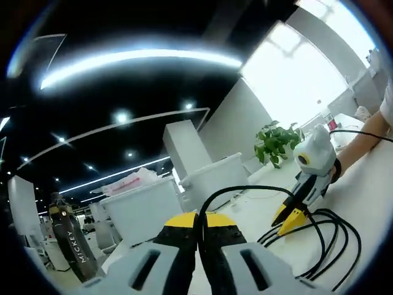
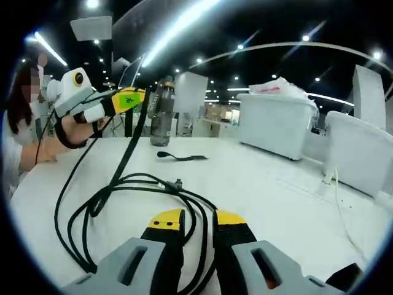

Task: Coil the Type-C to USB data cable on the desktop and secure it with Velcro straps.

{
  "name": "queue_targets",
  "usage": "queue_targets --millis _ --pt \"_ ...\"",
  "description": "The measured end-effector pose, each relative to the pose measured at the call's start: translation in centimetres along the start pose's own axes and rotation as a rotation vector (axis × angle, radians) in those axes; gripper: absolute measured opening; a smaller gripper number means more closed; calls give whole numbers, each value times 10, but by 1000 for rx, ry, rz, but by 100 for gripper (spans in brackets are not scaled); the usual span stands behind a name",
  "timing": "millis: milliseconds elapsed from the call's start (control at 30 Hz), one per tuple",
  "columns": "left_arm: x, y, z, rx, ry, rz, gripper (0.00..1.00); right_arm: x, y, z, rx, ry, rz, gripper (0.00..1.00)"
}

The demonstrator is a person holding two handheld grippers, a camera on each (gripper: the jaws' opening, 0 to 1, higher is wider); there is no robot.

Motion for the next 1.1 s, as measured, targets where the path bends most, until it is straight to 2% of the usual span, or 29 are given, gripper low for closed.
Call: queue_targets --millis 167,267,367,467,567,667,767,867,1100 --pt "16 2 1 -16 32 52 4 -1 -7 1 4 0 -18 17" --pt "21 4 3 -18 42 64 4 -1 -10 1 7 -18 -17 16" --pt "28 7 2 -17 53 88 4 -5 -12 2 -5 -26 -49 15" --pt "36 8 1 -18 76 115 4 -5 -12 5 -7 -68 -44 12" --pt "37 8 1 -16 75 121 4 -4 -10 5 -4 -117 -25 8" --pt "35 7 1 -18 79 114 4 -6 -10 6 -17 -80 -42 4" --pt "35 7 0 -17 81 113 4 -5 -9 10 -34 -101 -24 6" --pt "39 10 -2 -14 91 128 4 -7 -10 10 -24 -105 -30 10" --pt "52 14 -4 -20 112 171 4 -5 -13 7 -4 -104 -28 12"
Point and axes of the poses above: the point that each gripper's makers call its tool centre point, and the gripper's own axes: y roughly backward along the fingers, z roughly to its right, x roughly out of its top, the point moved 5 cm from there along y, roughly backward along the fingers, and after that the axes turned 15 degrees about x, right-handed, at the moved point
